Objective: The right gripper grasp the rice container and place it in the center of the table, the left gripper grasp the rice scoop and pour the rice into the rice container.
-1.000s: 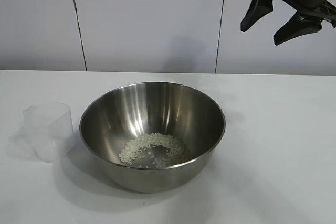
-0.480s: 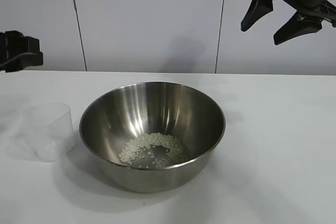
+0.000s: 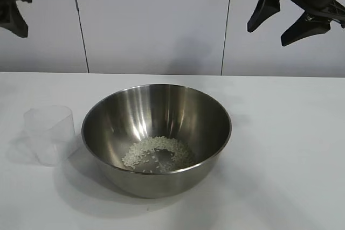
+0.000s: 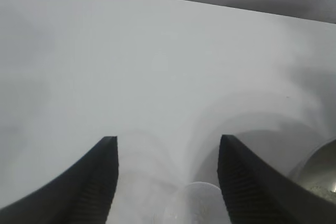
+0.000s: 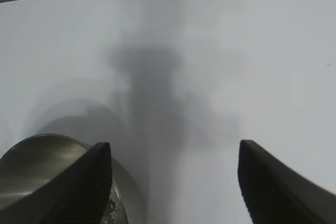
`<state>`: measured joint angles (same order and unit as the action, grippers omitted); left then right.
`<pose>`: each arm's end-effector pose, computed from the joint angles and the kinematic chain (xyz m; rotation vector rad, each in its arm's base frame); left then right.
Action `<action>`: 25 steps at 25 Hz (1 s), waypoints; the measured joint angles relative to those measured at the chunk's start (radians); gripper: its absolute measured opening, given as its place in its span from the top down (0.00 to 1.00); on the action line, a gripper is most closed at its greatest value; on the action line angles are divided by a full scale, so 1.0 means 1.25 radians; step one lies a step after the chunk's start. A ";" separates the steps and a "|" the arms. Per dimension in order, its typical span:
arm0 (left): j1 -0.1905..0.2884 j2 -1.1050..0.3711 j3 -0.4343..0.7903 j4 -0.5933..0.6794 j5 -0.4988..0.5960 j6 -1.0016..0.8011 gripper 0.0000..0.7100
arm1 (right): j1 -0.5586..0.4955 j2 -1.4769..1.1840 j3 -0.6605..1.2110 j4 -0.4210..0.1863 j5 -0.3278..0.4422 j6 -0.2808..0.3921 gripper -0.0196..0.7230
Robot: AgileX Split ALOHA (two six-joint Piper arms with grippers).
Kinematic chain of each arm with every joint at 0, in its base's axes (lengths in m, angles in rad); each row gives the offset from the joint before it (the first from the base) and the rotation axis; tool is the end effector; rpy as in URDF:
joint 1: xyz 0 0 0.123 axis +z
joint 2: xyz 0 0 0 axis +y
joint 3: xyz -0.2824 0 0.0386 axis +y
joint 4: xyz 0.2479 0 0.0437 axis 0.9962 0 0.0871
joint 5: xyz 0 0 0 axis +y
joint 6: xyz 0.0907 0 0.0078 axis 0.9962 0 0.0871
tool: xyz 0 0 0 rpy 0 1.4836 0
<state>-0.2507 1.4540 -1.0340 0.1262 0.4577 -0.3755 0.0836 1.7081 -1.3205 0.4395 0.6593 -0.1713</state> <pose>0.3051 -0.0729 0.2823 -0.0407 2.3638 -0.1840 0.3733 0.0551 0.2747 0.0128 2.4911 0.4407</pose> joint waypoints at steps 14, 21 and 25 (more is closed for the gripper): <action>-0.065 0.101 -0.163 -0.296 0.221 0.263 0.42 | 0.000 0.000 0.000 0.000 0.000 0.001 0.34; -0.059 0.106 -0.190 -0.311 0.255 0.300 0.42 | 0.000 0.000 0.000 0.000 0.000 0.002 0.34; -0.058 0.106 -0.214 -0.311 0.275 0.300 0.42 | 0.000 0.000 0.000 0.000 0.000 0.002 0.34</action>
<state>-0.3232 1.5859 -1.3009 -0.2627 0.8015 0.0000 0.0836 1.7081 -1.3205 0.4395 0.6593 -0.1693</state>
